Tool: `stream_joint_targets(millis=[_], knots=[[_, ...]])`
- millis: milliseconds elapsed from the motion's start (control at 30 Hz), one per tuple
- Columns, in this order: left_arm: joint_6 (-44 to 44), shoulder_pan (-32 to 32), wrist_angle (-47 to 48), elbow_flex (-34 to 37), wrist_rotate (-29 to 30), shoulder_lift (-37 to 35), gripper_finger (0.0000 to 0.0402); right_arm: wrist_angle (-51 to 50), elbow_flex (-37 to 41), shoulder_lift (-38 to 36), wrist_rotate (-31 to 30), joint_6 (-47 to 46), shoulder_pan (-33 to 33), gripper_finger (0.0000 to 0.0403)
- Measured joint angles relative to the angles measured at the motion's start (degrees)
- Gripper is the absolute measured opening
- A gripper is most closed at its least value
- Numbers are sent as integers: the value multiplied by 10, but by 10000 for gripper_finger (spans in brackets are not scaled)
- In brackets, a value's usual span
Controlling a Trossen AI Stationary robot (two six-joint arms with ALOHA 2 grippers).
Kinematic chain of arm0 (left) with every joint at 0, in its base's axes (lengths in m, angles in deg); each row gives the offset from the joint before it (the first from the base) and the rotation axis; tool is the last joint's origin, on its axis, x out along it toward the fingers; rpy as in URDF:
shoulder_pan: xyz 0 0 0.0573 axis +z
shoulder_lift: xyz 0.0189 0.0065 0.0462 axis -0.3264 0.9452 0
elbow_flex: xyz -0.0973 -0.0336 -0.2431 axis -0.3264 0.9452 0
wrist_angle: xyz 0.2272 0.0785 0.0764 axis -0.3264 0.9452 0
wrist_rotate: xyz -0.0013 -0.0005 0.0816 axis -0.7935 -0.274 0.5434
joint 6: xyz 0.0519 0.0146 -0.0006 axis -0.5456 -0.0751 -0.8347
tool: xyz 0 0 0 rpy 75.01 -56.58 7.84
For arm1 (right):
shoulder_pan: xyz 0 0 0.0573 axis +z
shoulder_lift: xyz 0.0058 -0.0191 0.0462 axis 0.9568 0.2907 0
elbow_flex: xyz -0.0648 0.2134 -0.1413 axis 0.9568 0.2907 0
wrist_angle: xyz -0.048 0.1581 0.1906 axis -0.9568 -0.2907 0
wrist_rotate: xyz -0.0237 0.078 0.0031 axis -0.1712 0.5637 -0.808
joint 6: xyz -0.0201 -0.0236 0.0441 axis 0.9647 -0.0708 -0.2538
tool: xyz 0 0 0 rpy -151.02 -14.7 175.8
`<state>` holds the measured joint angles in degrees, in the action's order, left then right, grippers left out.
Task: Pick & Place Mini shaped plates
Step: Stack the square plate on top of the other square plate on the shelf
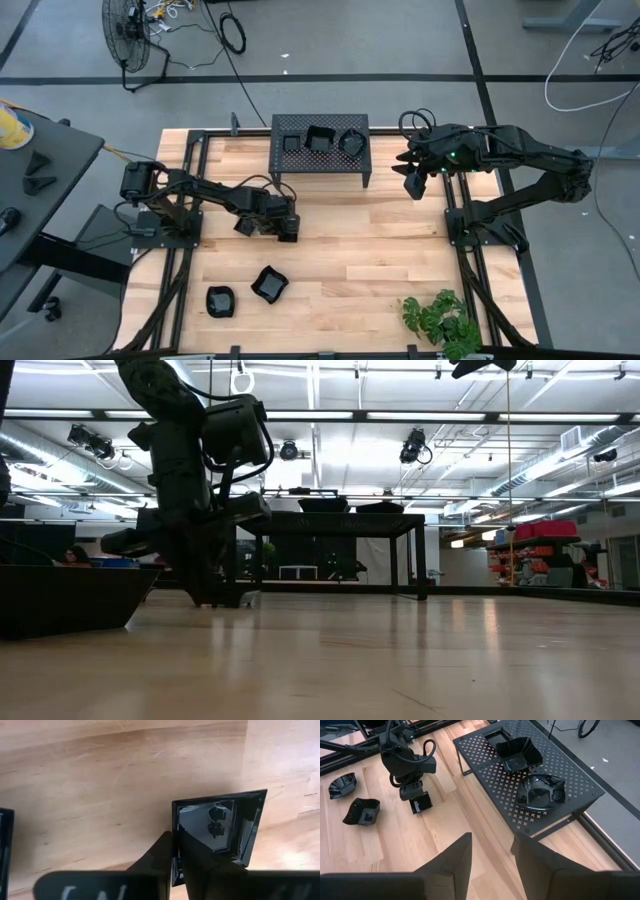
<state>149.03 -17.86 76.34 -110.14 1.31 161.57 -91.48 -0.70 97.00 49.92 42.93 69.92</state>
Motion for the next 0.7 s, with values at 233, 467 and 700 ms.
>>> stream_joint_targets(millis=[233,467,700], knots=[[0,0,-3,0,-1,0,12,0,0,0,0,0,0,149],[2,0,-28,0,-4,0,10,0,0,0,0,0,0,149],[13,0,-34,0,-10,-4,8,0,0,0,0,0,0,149]])
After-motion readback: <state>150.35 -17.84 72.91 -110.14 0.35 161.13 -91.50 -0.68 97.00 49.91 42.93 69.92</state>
